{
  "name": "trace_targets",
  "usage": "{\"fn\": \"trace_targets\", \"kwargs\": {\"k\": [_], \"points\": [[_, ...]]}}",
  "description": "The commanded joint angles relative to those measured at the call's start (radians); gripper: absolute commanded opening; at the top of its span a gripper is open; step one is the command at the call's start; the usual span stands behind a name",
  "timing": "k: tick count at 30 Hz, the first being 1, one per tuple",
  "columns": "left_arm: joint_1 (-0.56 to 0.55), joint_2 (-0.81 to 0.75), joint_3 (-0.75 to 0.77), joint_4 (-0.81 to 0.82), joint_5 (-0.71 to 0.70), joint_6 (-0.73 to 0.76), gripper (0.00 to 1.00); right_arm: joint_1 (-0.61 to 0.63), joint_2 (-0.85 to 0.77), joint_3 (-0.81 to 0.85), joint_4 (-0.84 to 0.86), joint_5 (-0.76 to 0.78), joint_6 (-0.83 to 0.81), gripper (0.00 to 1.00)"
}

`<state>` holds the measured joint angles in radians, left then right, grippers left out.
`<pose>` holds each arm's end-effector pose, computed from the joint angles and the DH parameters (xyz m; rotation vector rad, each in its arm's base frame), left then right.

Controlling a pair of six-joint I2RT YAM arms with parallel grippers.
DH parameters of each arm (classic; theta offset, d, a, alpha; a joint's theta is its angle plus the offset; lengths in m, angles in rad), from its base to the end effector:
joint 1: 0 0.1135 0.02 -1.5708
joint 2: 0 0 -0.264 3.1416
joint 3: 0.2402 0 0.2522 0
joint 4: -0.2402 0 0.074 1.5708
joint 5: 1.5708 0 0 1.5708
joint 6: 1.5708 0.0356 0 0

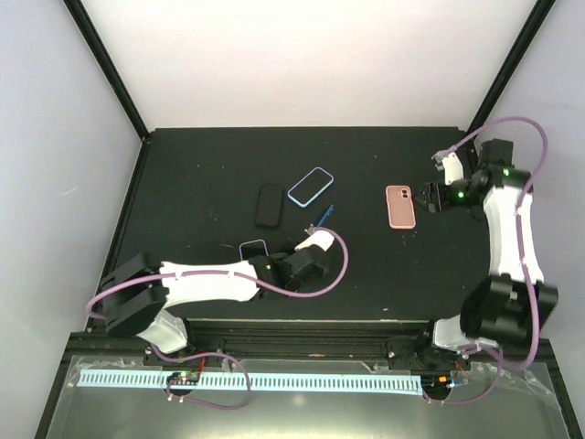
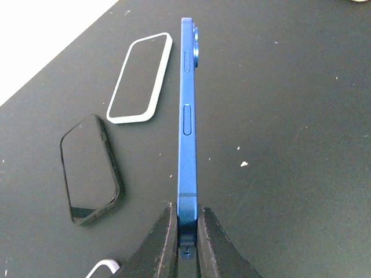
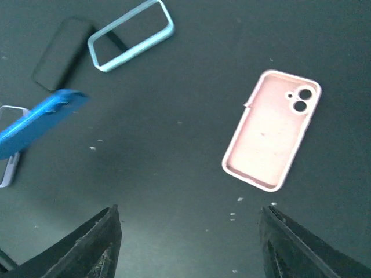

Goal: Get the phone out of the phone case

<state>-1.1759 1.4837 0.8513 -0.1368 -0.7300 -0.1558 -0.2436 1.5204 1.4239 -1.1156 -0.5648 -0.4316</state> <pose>0.1382 -0.2699 0.2102 0.7249 1.9887 0.0809 0.2888 -0.0521 0.3158 -0.3757 2.5456 0.5492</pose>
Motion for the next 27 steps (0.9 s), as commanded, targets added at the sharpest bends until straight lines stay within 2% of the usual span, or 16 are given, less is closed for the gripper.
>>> {"fn": "trace_targets", "kwargs": {"k": [1, 5, 7, 10, 19, 22, 27], "points": [[0.018, 0.115, 0.136, 0.003, -0.047, 0.101, 0.01, 0.004, -0.269, -0.237, 0.229, -0.135, 0.066, 0.69], [0.033, 0.276, 0.284, -0.017, -0.107, 0.184, 0.02, 0.003, -0.474, -0.485, 0.496, -0.104, 0.204, 0.74], [0.037, 0.352, 0.366, -0.038, -0.141, 0.221, 0.02, 0.003, -0.527, -0.547, 0.569, -0.081, 0.237, 0.78], [0.043, 0.463, 0.497, -0.068, -0.166, 0.266, 0.02, -0.001, -0.541, -0.524, 0.541, -0.004, 0.249, 0.78], [0.055, 0.756, 0.884, -0.371, -0.306, 0.222, 0.02, -0.009, -0.545, -0.541, 0.539, -0.05, 0.276, 0.78], [0.065, 0.824, 0.979, -0.475, -0.286, 0.186, 0.02, -0.013, -0.538, -0.536, 0.534, -0.049, 0.277, 0.78], [0.064, 0.886, 1.054, -0.503, -0.232, 0.161, 0.01, -0.013, -0.542, -0.536, 0.537, -0.048, 0.277, 0.78]]}}
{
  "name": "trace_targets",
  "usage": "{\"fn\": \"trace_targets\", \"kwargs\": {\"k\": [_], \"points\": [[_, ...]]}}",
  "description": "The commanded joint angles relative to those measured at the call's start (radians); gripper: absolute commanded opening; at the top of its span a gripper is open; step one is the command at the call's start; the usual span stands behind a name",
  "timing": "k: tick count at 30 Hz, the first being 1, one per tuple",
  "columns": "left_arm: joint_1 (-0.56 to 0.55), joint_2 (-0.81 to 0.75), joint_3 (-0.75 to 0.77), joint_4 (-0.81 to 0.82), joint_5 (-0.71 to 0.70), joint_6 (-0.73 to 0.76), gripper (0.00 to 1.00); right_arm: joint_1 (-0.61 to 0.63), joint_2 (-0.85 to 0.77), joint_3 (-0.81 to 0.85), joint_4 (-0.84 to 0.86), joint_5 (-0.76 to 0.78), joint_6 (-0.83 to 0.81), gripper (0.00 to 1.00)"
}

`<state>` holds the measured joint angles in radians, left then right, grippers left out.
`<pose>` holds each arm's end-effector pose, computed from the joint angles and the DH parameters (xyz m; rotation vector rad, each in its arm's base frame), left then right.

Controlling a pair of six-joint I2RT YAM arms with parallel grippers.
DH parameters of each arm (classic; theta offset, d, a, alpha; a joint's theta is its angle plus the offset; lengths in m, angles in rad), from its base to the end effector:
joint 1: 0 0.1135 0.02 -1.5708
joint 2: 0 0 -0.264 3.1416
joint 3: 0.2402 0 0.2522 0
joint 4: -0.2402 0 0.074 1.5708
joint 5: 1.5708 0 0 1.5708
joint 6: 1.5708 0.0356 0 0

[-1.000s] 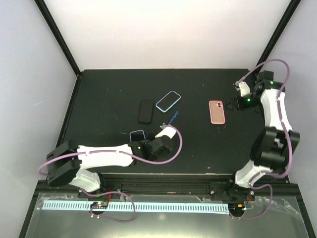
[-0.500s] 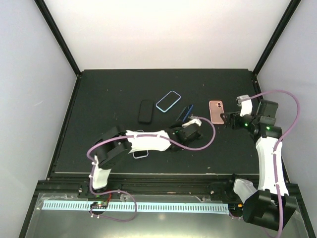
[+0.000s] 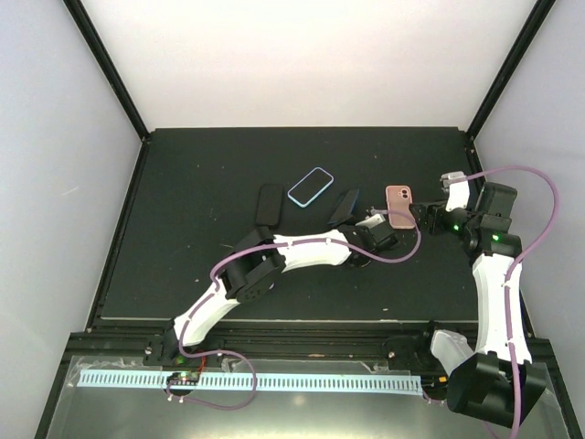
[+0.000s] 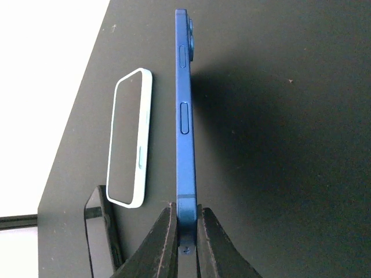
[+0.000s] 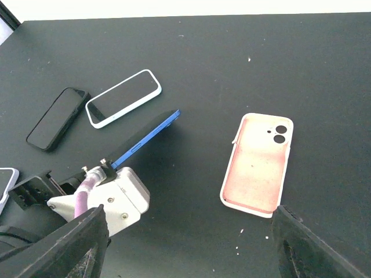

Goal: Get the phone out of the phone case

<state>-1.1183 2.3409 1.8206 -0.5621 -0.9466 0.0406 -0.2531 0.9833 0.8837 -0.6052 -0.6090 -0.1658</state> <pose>0.2405 -0.4286 0.1496 0.9579 1.9702 0.6773 0.2007 -0.0309 0.3017 -0.2175 2.1545 0.4528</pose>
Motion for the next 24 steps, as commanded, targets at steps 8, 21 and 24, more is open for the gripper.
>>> {"fn": "trace_targets", "kwargs": {"k": [8, 21, 24], "points": [[0.005, 0.117, 0.211, -0.169, 0.094, -0.124, 0.1, -0.006, 0.0, 0.002, 0.028, -0.006, 0.011, 0.78], [0.033, 0.063, 0.204, -0.121, 0.434, -0.203, 0.39, -0.007, -0.007, 0.003, 0.025, 0.008, 0.012, 0.78], [0.06, 0.014, 0.175, -0.11, 0.529, -0.238, 0.53, -0.009, -0.016, -0.003, 0.029, 0.004, 0.011, 0.78]]}}
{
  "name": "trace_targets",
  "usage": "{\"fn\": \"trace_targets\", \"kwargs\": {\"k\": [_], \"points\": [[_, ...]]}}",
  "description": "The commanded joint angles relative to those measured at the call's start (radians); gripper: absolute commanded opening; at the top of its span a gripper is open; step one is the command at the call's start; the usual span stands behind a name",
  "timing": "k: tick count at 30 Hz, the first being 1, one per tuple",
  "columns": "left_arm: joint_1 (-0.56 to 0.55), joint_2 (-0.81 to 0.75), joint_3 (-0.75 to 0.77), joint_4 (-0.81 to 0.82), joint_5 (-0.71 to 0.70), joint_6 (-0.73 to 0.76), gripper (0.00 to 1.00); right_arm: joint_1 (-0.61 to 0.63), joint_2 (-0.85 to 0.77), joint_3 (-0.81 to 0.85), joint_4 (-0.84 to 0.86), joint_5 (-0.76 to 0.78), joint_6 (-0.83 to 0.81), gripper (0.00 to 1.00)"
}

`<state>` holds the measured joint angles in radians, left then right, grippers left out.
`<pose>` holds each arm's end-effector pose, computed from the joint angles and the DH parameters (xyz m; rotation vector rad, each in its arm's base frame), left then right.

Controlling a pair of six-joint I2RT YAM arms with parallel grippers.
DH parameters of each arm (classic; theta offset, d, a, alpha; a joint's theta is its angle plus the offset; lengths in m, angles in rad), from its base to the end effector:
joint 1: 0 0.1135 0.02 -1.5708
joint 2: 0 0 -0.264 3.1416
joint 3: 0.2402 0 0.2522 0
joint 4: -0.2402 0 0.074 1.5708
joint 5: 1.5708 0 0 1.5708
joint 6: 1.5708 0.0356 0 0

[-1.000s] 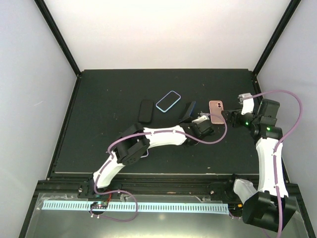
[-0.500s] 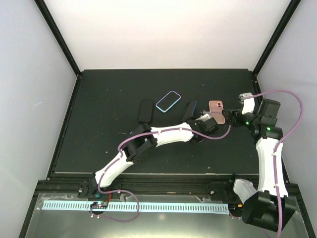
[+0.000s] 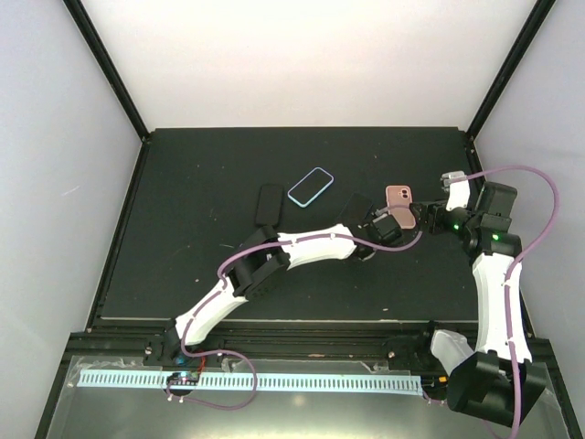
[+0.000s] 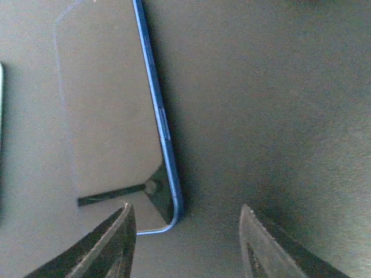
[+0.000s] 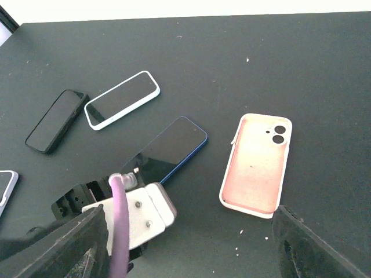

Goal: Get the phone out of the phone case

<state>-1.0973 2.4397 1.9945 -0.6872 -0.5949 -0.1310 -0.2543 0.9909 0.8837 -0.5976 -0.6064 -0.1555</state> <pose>0.2514 -0.4470 0.1389 0.9841 2.2337 0.2974 0.2025 -0.0317 0.3009 -0.2039 2.1574 0.4552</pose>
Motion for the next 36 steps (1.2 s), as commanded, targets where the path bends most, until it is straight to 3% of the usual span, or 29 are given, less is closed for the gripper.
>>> {"fn": "trace_targets", "kwargs": {"k": [1, 5, 8, 9, 13, 15, 20, 30, 36], "points": [[0.049, -0.11, -0.022, 0.031, 0.205, -0.071, 0.57, -0.008, -0.025, -0.003, 0.018, -0.004, -0.001, 0.79], [0.108, -0.26, -0.184, 0.142, 0.277, -0.067, 0.76, -0.008, -0.023, 0.024, -0.022, -0.053, -0.017, 0.78], [0.176, -0.347, -0.289, 0.201, 0.315, -0.055, 0.97, -0.007, -0.019, 0.073, -0.096, -0.133, -0.019, 0.81], [0.202, -0.359, -0.301, 0.197, 0.331, -0.057, 0.99, -0.008, -0.016, 0.076, -0.11, -0.167, 0.001, 0.81], [0.3, -0.372, -0.306, 0.157, 0.431, -0.075, 0.99, -0.007, -0.018, 0.009, -0.114, -0.318, -0.007, 0.81], [0.329, -0.369, -0.305, 0.157, 0.418, -0.07, 0.99, -0.007, -0.063, -0.049, -0.059, -0.263, 0.004, 0.86], [0.401, -0.312, -0.243, 0.15, 0.395, -0.05, 0.99, -0.008, -0.123, -0.072, -0.033, -0.251, -0.002, 0.87], [0.515, -0.118, -0.072, 0.095, 0.491, -0.051, 0.99, -0.008, -0.071, -0.051, -0.063, -0.201, -0.028, 0.88], [0.542, -0.072, -0.051, 0.113, 0.567, -0.021, 0.99, -0.008, -0.042, -0.046, -0.066, -0.19, -0.039, 0.88]]}}
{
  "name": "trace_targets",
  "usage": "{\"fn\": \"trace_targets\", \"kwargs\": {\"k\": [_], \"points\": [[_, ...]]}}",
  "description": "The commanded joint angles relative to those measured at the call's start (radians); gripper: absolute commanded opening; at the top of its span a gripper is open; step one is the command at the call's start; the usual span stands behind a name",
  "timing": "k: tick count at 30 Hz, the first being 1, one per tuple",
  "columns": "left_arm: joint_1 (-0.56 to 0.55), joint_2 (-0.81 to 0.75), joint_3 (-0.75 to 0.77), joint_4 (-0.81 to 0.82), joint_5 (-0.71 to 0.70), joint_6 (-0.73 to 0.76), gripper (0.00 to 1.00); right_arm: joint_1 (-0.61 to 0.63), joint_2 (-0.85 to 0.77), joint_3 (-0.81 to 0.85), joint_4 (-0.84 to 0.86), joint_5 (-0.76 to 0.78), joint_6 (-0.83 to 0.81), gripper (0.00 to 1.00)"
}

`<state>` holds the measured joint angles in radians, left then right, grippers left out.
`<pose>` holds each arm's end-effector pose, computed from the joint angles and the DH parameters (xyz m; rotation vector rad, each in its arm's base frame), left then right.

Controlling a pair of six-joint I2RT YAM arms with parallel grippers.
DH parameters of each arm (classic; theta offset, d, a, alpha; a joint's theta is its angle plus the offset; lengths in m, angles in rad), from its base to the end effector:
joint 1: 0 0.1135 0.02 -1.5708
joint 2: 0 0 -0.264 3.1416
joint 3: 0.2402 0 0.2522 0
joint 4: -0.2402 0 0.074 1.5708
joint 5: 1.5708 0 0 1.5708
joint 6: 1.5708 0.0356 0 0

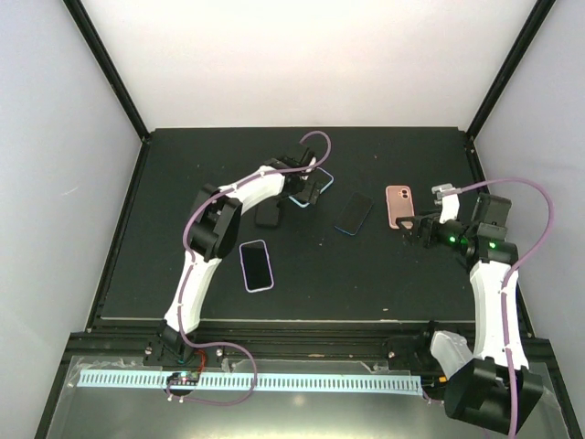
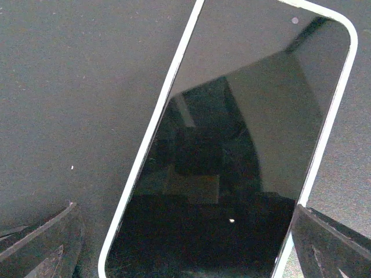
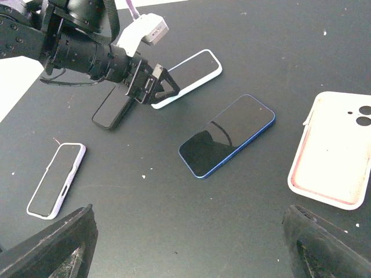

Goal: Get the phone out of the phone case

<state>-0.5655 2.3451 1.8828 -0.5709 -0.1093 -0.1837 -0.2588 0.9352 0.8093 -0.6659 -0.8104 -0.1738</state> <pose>0.4298 -0.2682 0.1527 0.4548 2.5597 -0.1297 0.1836 -0.0219 0.2846 -0.2844 2.1459 0.7053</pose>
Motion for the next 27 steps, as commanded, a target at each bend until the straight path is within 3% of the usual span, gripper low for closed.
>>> {"fn": "trace_targets", "kwargs": {"k": [1, 7, 15, 20, 23, 27], "points": [[0.013, 0.028, 0.063, -0.002, 0.102, 0.046, 0.99, -0.003, 0.021, 0.029, 0.001, 0.015, -0.022, 0.88], [0.015, 0.052, 0.072, -0.028, 0.166, 0.102, 0.99, -0.003, 0.06, 0.039, -0.011, 0.015, -0.029, 0.88], [0.015, 0.066, 0.078, -0.08, 0.15, 0.108, 0.99, -0.003, 0.077, 0.042, -0.015, 0.014, -0.035, 0.88], [0.014, 0.074, 0.077, -0.127, 0.031, 0.037, 0.99, -0.003, 0.079, 0.044, -0.018, 0.013, -0.036, 0.88], [0.012, 0.059, 0.05, -0.127, 0.009, 0.019, 0.92, -0.003, 0.078, 0.044, -0.02, 0.011, -0.038, 0.88], [0.008, 0.019, -0.005, -0.104, 0.08, 0.041, 0.76, -0.003, 0.073, 0.043, -0.02, 0.012, -0.04, 0.88]]}}
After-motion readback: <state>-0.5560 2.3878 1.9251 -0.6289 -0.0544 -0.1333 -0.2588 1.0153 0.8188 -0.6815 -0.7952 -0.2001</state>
